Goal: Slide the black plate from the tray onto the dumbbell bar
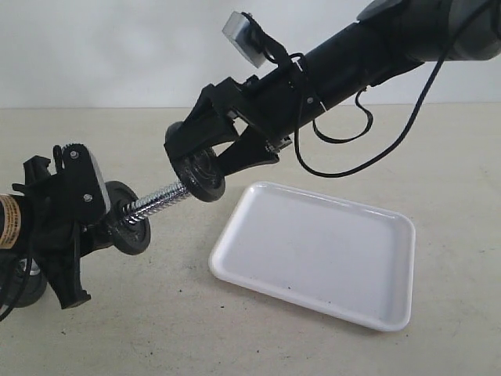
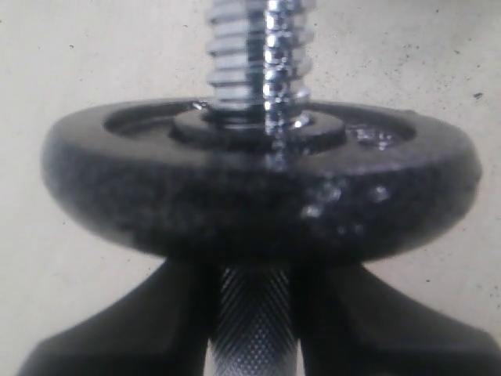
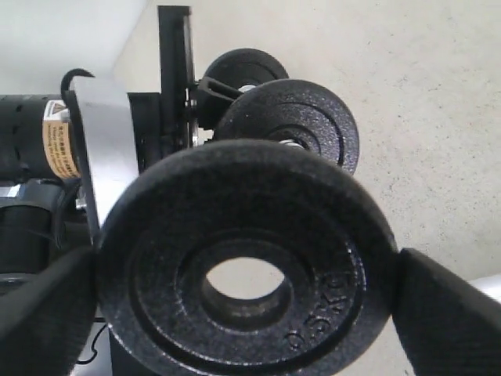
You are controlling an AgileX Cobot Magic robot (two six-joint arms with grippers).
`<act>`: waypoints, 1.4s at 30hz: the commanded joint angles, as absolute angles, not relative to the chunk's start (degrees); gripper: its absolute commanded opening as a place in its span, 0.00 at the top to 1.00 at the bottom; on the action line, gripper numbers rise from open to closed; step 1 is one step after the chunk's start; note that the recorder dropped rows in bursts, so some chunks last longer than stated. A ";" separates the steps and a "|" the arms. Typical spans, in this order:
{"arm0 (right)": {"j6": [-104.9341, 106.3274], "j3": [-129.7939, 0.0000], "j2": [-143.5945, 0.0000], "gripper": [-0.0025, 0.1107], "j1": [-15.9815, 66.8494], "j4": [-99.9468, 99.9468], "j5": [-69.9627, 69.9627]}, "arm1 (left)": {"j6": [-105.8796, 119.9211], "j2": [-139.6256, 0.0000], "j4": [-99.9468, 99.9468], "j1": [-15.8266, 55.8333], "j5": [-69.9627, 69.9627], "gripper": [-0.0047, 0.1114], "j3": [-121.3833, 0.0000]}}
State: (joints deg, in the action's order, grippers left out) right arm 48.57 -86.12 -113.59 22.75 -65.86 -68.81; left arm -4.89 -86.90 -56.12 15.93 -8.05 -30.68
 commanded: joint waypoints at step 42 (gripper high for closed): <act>69.11 -86.62 -112.67 0.97 23.13 -62.74 -69.96 | -5.31 -84.37 -57.99 15.93 -69.32 0.92 -32.60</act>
